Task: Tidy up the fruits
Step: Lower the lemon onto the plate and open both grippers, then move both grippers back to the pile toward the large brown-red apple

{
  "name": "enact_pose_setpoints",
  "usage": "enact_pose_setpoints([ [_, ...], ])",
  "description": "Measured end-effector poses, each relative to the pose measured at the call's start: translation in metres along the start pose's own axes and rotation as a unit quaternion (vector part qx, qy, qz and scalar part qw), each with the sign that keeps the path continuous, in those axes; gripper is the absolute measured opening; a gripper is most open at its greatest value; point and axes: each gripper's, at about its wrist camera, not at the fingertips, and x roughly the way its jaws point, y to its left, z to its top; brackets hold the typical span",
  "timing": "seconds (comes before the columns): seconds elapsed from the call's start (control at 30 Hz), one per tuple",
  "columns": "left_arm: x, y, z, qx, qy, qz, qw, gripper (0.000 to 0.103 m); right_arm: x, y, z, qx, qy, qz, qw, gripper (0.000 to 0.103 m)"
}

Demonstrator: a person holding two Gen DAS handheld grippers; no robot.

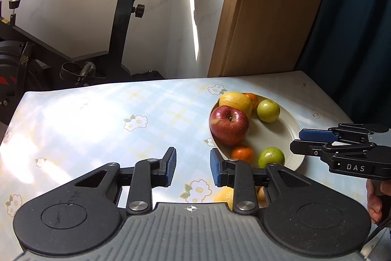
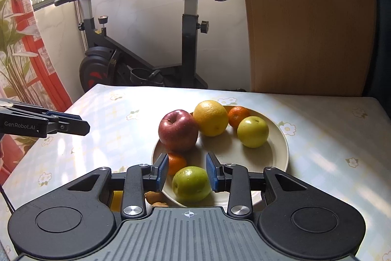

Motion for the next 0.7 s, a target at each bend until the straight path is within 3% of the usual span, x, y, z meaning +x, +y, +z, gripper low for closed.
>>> enact_pose_setpoints([
  [0.23,0.001,-0.008,-0.012,0.001,0.006,-0.023,0.9997,0.033,-0.008,-0.008,-0.021,0.021,0.014,-0.004,1.0,0.032],
  [0.33,0.004,-0.014,-0.016,0.004,0.016,-0.035,0.9993,0.049,-0.006,-0.011,-0.026,0.03,0.022,-0.004,0.999,0.032],
  [0.5,0.006,-0.023,-0.024,0.025,0.025,-0.039,0.9986,0.049,-0.005,-0.01,-0.033,0.03,0.034,0.0,0.999,0.032],
  [0.7,0.002,-0.018,-0.032,0.011,0.036,-0.038,0.9985,0.049,-0.006,-0.001,-0.033,0.022,0.037,0.011,0.999,0.032],
])
